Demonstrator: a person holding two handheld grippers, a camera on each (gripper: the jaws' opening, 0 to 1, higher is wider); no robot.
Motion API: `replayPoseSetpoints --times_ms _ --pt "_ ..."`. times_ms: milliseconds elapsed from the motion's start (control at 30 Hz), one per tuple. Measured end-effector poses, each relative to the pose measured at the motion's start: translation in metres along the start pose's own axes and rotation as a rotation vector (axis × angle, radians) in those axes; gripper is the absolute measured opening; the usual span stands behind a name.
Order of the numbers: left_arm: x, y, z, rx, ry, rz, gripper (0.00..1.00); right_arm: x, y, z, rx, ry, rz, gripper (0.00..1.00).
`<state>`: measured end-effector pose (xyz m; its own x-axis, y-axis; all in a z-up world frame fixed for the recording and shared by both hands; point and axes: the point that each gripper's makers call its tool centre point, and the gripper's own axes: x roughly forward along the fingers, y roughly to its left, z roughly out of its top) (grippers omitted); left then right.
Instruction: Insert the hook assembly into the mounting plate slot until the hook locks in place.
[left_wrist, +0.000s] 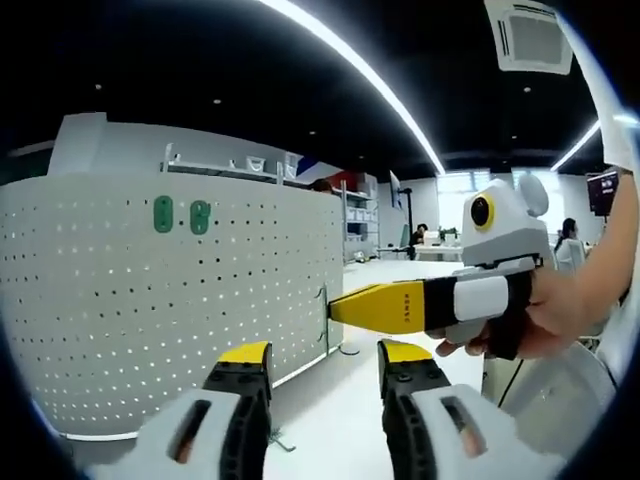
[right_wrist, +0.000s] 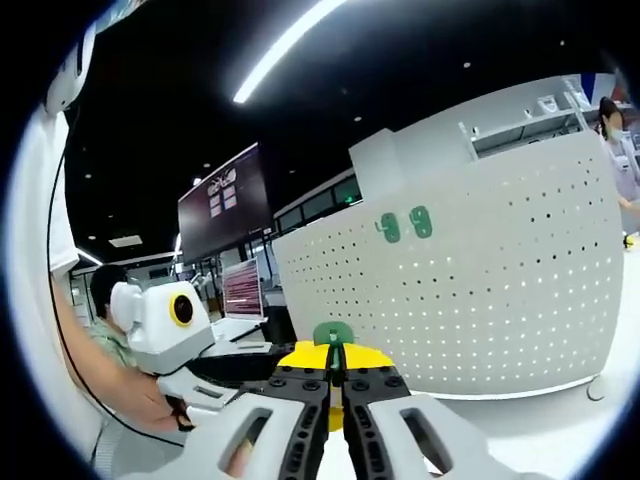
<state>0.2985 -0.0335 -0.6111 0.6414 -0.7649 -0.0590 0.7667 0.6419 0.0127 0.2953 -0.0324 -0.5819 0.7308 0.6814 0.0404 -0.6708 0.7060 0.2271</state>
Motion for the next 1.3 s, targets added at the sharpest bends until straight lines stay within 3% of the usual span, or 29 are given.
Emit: replayPoseSetpoints --times_ms 100,267,533,733,1300 --pt "0.001 0.001 -0.004 -0.012 0.012 0.003 0.66 -0.001 0.000 -0.001 0.006 0.004 -0.002 0.00" --pt "0.001 0.008 -0.005 -0.015 0.005 0.035 0.81 -0.002 -0.002 -0.003 0.017 0.008 -0.008 0.00" --pt "0.000 0.009 -0.004 -0.014 0.001 0.040 0.80 -0.001 -0.002 -0.003 0.007 0.018 -0.026 0.00" --pt "-0.001 0.012 -0.005 -0.015 0.005 0.053 0.79 -0.002 -0.008 0.005 -0.328 0.058 -0.141 0.00" --pt "-0.007 0.026 -0.001 -0.013 -0.001 0.075 0.76 0.002 -0.031 0.014 -0.217 0.039 -0.201 0.01"
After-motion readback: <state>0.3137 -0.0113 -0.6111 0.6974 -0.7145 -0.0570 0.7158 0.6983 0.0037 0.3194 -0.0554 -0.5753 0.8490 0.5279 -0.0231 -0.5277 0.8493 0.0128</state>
